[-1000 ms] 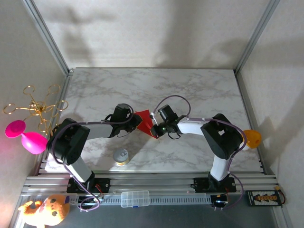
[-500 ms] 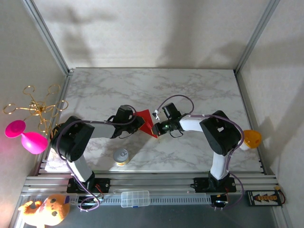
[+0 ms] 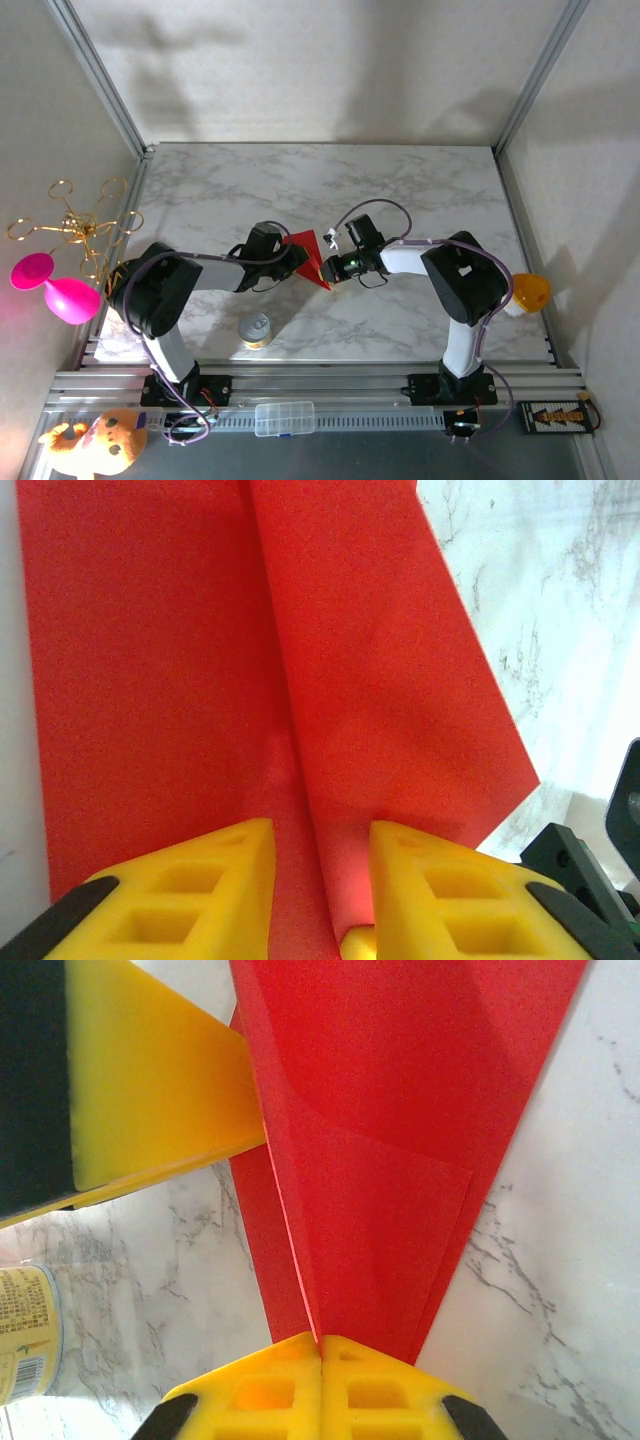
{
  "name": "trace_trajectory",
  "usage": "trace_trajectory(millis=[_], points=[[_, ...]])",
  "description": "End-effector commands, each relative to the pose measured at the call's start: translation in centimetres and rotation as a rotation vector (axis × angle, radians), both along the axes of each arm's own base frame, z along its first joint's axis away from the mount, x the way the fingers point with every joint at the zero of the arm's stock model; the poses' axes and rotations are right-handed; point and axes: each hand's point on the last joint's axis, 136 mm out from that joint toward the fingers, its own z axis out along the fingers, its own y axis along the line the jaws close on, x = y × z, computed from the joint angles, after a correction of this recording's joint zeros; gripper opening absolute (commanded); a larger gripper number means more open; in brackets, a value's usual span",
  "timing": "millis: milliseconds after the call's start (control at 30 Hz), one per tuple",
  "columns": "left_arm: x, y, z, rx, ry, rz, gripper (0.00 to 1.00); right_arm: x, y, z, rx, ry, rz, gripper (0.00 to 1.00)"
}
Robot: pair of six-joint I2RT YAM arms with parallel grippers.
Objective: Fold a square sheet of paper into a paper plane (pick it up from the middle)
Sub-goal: Fourth fold the wing at the center of the table.
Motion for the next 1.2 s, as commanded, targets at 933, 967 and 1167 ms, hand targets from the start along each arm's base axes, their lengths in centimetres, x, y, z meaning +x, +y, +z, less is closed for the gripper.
trace_trajectory(millis=[933,967,1167], points=[[-3.9,3.3,-8.0,0.244,0.316,0.057,0.38,1.4,-1.3,2.3,-0.045,-0.132,-0.071,0.34],[-4.0,3.4,-8.1,0.252,0.327,0.06,0.39,1.4,-1.3,2.3,-0.058,-0.148,-0.074,0.36],[-4.3,3.9,-8.8,0.287,0.361,0.074,0.4,1.0,-1.2,1.4,-0.137,-0.196,-0.069,0.4]])
